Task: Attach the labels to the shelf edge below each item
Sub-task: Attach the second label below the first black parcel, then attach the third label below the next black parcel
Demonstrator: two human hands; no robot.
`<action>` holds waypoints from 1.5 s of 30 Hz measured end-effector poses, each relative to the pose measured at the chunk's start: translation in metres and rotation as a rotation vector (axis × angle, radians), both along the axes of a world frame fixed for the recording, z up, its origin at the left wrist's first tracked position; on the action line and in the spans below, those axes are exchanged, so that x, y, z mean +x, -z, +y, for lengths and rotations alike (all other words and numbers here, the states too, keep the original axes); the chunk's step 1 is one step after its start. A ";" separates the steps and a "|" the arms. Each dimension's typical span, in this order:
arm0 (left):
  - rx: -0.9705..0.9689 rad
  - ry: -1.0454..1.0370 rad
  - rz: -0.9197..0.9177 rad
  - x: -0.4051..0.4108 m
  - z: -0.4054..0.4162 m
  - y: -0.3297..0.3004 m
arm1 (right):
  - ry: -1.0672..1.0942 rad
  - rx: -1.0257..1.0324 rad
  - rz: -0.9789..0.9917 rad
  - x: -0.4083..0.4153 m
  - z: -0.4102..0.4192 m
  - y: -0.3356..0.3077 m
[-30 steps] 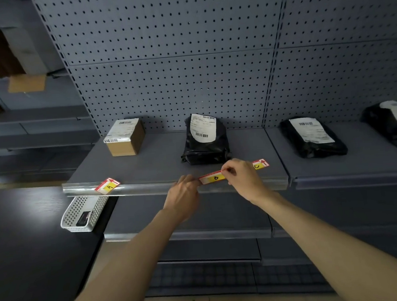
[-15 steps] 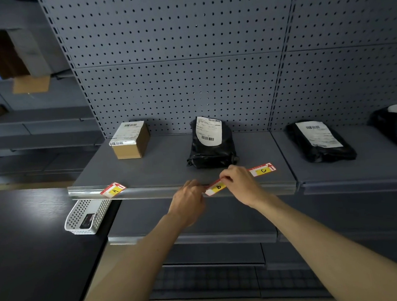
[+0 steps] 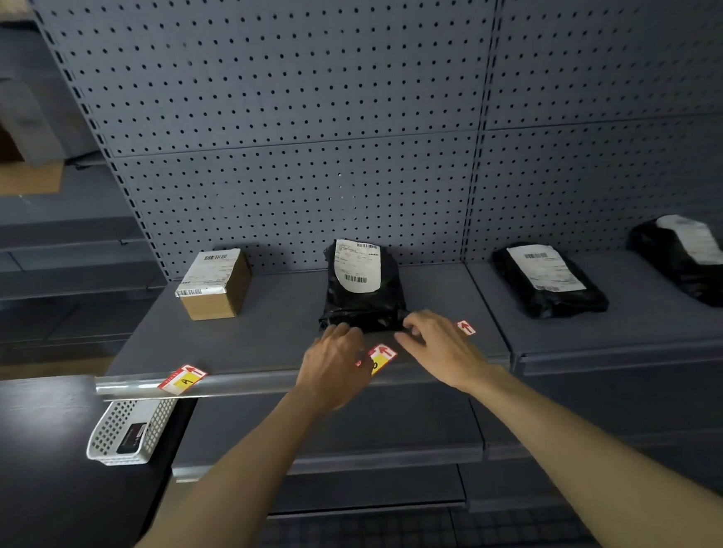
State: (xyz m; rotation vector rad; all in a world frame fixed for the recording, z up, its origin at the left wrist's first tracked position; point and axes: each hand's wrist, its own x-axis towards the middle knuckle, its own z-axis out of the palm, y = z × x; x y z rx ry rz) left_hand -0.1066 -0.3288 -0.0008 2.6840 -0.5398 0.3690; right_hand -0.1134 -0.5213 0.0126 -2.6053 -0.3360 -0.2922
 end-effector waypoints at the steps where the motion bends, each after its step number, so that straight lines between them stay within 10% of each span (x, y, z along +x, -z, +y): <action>1: -0.006 -0.002 -0.006 0.005 -0.010 -0.008 | 0.021 -0.030 -0.009 -0.001 -0.012 -0.004; 20: 0.300 -0.086 0.413 0.078 -0.151 0.013 | -0.090 -0.146 0.124 0.053 -0.147 0.024; 30: 0.132 -0.213 0.424 0.072 -0.159 0.015 | -0.236 -0.156 0.209 0.077 -0.142 0.040; 45: -0.229 -0.065 0.310 0.025 -0.226 -0.022 | -0.046 0.471 0.298 0.029 -0.225 -0.008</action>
